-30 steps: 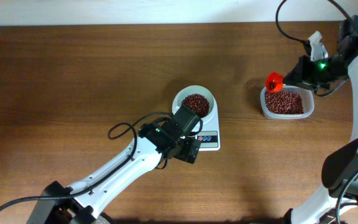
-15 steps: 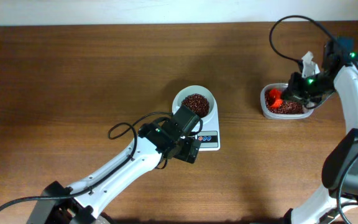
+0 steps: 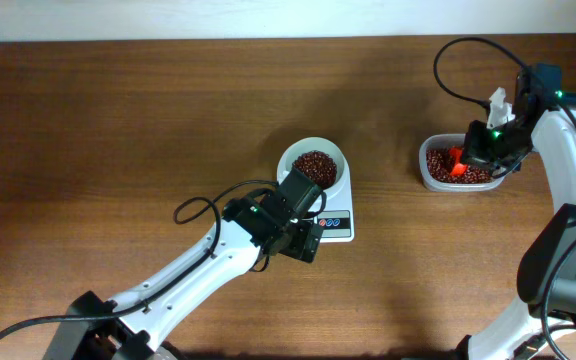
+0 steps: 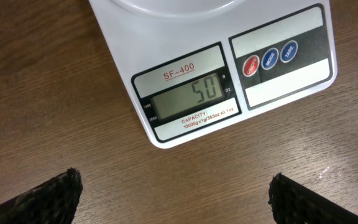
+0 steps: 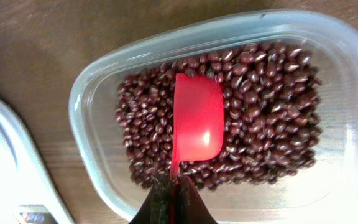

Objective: Scoop item into bowl and weigh 50g on scale
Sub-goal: 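Lower the scoop into the beans in the tub with the right gripper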

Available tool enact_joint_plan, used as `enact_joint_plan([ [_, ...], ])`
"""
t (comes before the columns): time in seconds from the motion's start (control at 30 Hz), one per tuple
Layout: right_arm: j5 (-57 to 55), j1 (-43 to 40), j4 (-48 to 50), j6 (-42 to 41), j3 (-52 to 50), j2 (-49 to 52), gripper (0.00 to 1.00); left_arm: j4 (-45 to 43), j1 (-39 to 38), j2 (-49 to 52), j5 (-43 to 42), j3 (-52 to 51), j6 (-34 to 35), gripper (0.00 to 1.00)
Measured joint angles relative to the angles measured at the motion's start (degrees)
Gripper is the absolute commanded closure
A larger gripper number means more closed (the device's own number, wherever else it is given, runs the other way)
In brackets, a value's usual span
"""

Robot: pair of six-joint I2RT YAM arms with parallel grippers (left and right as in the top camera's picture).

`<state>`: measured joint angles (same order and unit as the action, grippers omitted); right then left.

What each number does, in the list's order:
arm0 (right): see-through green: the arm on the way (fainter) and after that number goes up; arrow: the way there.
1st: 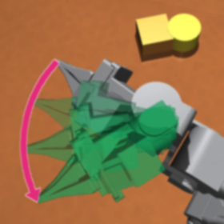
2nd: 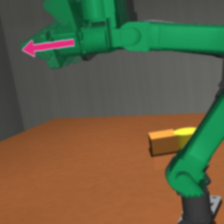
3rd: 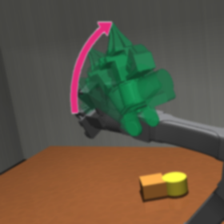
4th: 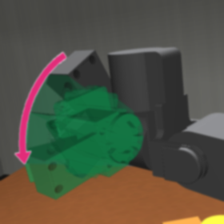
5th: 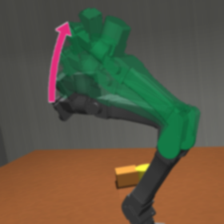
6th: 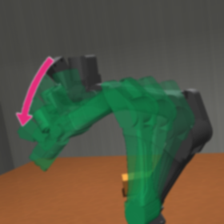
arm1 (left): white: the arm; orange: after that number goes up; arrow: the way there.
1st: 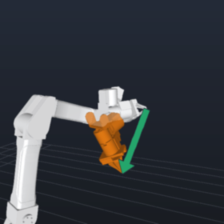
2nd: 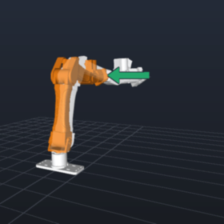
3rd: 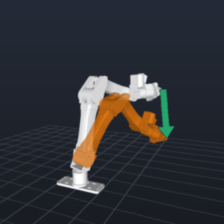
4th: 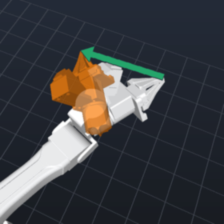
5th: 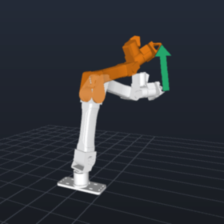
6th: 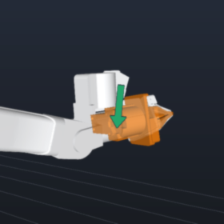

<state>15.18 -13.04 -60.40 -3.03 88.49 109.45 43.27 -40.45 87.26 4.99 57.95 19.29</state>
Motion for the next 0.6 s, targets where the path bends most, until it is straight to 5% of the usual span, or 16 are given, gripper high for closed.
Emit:
enact_joint_plan([
  [0.2, 0.8, 0.0, -11.0, 1.6, 10.6, 0.1, 0.96, 0.0, 0.0, 0.0, 0.0, 0.0, 0.0, 0.01],
  [0.6, -17.3, 1.0, -11.4, 3.8, 11.1, 0.1, 0.96, 0.0, 0.0, 0.0, 0.0, 0.0, 0.0, 0.01],
])
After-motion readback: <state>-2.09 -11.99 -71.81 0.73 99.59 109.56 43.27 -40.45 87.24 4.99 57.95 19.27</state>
